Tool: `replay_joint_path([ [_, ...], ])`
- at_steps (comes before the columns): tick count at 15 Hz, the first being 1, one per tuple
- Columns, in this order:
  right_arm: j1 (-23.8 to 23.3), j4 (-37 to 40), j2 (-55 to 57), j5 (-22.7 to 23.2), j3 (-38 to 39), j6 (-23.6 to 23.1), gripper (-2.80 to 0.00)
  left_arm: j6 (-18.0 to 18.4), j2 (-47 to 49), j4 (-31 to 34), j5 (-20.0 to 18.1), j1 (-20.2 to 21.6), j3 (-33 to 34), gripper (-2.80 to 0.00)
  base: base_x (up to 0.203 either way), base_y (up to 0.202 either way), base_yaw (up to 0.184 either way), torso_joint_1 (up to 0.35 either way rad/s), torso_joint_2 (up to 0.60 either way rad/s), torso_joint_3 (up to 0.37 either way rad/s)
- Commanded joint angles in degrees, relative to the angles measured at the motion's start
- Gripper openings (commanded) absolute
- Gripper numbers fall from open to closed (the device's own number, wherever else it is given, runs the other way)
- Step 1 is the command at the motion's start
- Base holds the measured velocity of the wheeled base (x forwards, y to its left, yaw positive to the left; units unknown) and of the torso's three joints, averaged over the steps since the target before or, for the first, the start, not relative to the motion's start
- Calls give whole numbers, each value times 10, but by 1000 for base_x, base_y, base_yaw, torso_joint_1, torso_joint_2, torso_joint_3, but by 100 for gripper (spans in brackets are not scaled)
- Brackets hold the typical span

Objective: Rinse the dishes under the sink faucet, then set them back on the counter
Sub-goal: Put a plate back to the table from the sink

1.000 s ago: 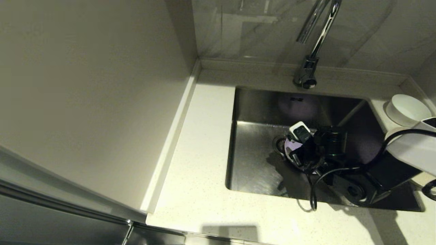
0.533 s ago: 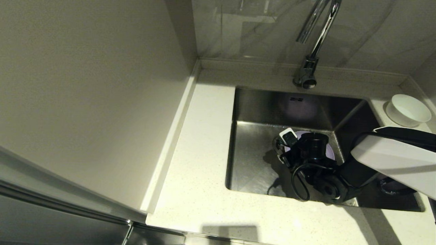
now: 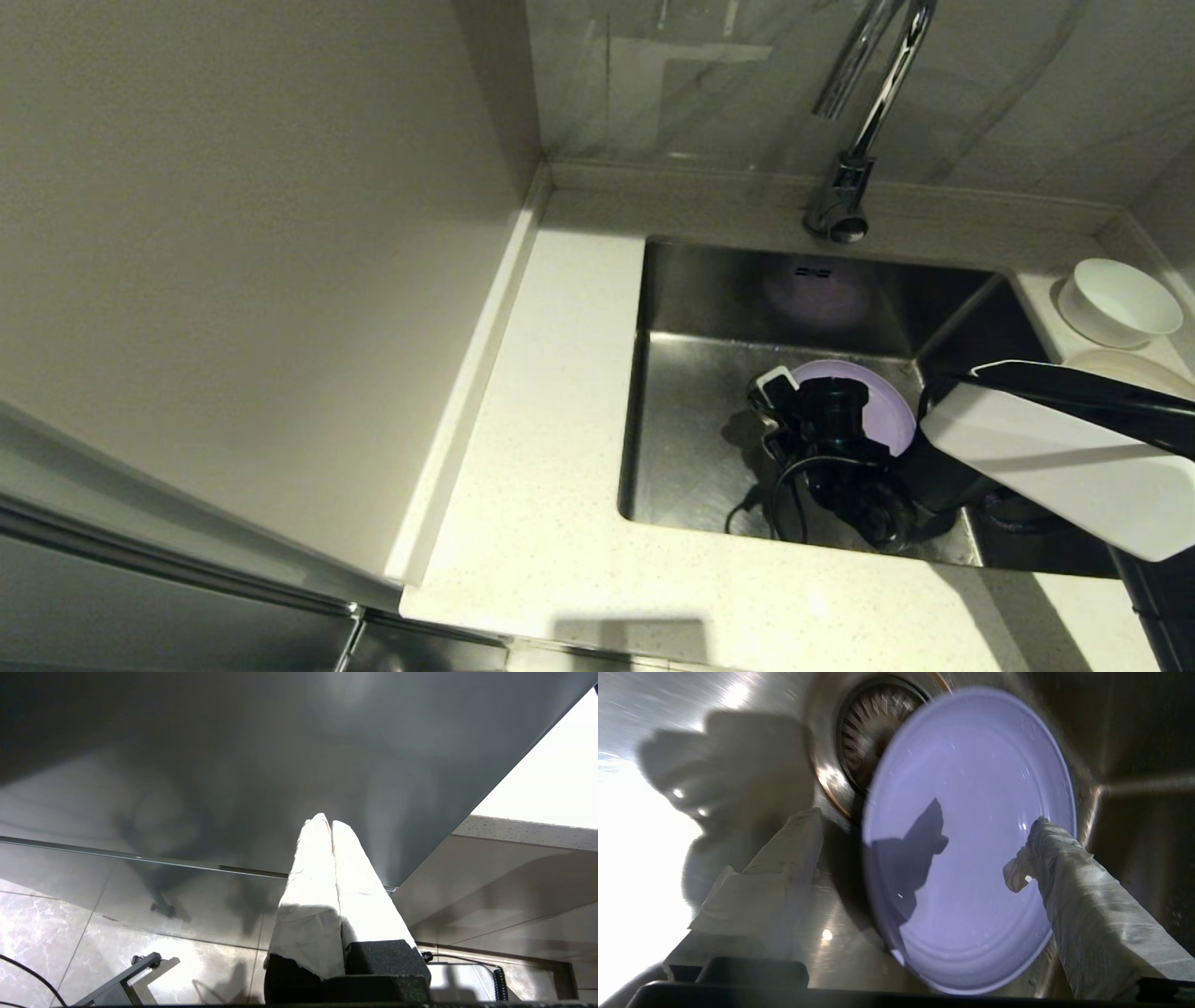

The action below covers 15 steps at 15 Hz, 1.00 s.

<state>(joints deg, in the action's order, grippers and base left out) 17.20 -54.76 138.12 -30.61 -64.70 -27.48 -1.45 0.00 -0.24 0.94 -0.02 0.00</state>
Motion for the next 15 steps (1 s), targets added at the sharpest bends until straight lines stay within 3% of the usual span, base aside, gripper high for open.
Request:
replay_joint_path([
  [1,-4,30,6,-5,-18,15,0,0,-2,0,0,0,0,-280,0,0,0,0,0,0],
  [5,-6,126,14,-5,-71,67,0,0,-2,0,0,0,0,-280,0,0,0,0,0,0],
  [14,-32,129,32,-3,-99,66,0,0,-2,0,0,0,0,-280,0,0,0,0,0,0],
  [15,-37,129,27,-1,-100,65,-280,0,-2,0,0,0,0,-280,0,0,0,0,0,0],
])
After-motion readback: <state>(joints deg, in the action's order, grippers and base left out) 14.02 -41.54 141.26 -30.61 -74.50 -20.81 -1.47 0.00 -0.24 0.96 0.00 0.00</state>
